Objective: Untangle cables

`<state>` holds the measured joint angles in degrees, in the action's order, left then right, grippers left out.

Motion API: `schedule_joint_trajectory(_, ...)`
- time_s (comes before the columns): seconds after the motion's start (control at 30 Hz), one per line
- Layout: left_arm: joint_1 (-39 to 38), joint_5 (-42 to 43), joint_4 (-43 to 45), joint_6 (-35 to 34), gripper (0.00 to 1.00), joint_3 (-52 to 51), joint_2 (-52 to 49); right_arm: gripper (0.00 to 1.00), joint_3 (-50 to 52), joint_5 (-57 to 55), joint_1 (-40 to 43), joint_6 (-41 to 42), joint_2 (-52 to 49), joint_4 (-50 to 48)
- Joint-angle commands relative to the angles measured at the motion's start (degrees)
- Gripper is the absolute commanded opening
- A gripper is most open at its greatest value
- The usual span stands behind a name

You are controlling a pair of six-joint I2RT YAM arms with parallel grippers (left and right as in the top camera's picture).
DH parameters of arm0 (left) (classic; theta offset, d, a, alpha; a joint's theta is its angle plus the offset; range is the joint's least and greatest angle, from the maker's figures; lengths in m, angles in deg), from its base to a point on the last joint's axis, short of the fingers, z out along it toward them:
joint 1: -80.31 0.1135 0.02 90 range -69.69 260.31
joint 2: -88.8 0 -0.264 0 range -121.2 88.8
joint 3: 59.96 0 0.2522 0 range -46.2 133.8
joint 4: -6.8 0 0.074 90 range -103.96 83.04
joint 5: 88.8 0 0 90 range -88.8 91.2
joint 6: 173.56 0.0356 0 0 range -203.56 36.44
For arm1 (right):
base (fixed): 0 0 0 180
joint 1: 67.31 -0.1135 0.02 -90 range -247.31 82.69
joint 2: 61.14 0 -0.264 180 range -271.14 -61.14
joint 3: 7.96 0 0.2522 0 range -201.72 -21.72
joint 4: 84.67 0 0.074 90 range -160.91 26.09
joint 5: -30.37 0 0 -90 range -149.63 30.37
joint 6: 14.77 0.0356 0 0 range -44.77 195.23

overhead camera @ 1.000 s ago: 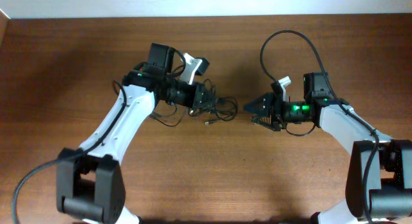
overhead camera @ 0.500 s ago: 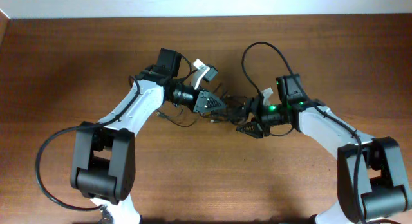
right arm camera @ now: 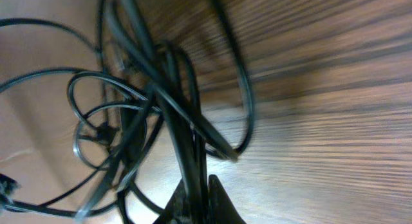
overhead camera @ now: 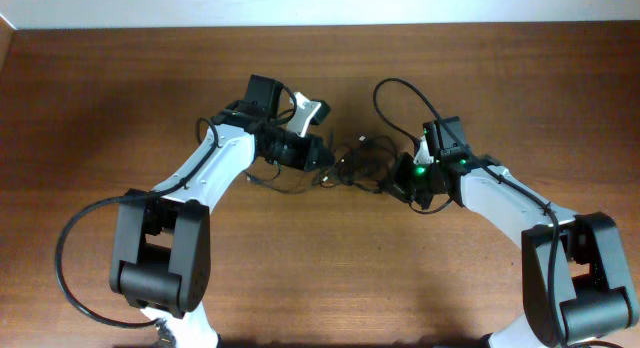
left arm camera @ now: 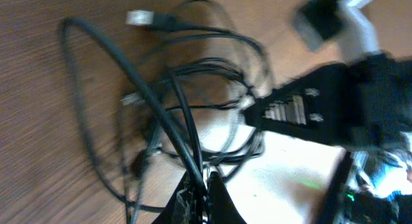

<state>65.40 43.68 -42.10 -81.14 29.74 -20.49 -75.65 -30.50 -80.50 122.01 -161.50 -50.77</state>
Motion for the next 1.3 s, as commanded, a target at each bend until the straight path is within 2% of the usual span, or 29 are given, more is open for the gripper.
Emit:
schedule_joint_trajectory(0.0,2.9,-14.0,-0.5,-8.7,0.00,-0.1,-0.2,0.04,0.2,-9.8,-0.2,-1.8,-0.4,2.0)
schedule_joint_trajectory(0.17,12.3,-15.6,-5.3,-15.5,0.00,-0.1,-0.2,0.04,0.2,-18.5,0.0,-2.5,-0.4,5.3)
schedule_joint_trajectory(0.3,18.7,-15.5,-8.3,-19.3,0.00,-0.1,-0.2,0.04,-0.6,-18.4,4.2,-8.6,-0.2,11.6)
schedule_joint_trajectory(0.37,21.0,-15.6,-9.1,-20.5,0.00,-0.1,-0.2,0.04,-5.6,-14.8,9.1,-14.7,1.0,22.4)
schedule_joint_trajectory(0.47,21.2,-16.6,-9.1,-20.9,0.00,-0.2,-0.2,0.04,-13.4,-14.6,12.2,-22.7,2.6,34.8)
schedule_joint_trajectory(0.53,20.6,-17.3,-9.1,-21.3,0.00,-0.2,-0.2,0.04,-16.2,-12.7,12.2,-22.8,2.6,38.1)
schedule_joint_trajectory(0.57,20.1,-17.2,-9.1,-21.3,0.03,-0.2,-0.2,0.04,-16.5,-7.9,12.0,-22.8,2.6,38.0)
schedule_joint_trajectory(0.6,19.3,-17.3,-9.0,-21.3,0.31,-0.2,-0.2,0.04,-16.5,-2.4,12.0,-22.8,2.6,37.0)
schedule_joint_trajectory(0.67,18.0,-17.2,-8.4,-21.3,0.27,-0.2,-0.2,0.04,-16.5,0.5,11.4,-22.8,2.6,34.3)
schedule_joint_trajectory(0.7,17.3,-16.4,-8.0,-21.3,0.21,-0.2,-0.3,0.04,-16.5,0.4,10.6,-22.3,2.6,32.8)
schedule_joint_trajectory(0.8,14.6,-11.6,-5.8,-21.2,0.21,-0.2,-0.3,0.04,-16.4,0.0,6.9,-22.3,2.5,28.8)
schedule_joint_trajectory(0.9,11.3,-15.1,-5.5,-20.4,0.47,-0.2,-0.3,0.05,-16.4,-8.1,3.0,-17.3,2.5,26.7)
schedule_joint_trajectory(0.97,10.4,-14.1,-5.4,-20.4,0.50,-0.2,-0.3,0.16,-16.4,-9.4,2.3,-17.4,2.5,26.7)
schedule_joint_trajectory(1.03,8.8,-13.8,-5.3,-20.4,0.54,-0.2,-0.3,0.50,-16.4,-12.9,2.2,-17.3,2.5,27.2)
schedule_joint_trajectory(1.07,7.9,-14.3,-4.9,-20.4,0.59,-0.2,-0.3,0.62,-16.4,-15.6,2.2,-17.3,2.5,28.0)
schedule_joint_trajectory(1.13,7.0,-17.1,-4.8,-20.4,0.65,-0.2,-0.3,0.68,-16.4,-16.2,2.2,-17.3,2.5,29.5)
schedule_joint_trajectory(1.27,6.8,-19.0,-4.8,-20.4,0.64,-0.2,-0.3,0.75,-15.7,-8.3,0.9,-16.7,2.5,30.6)
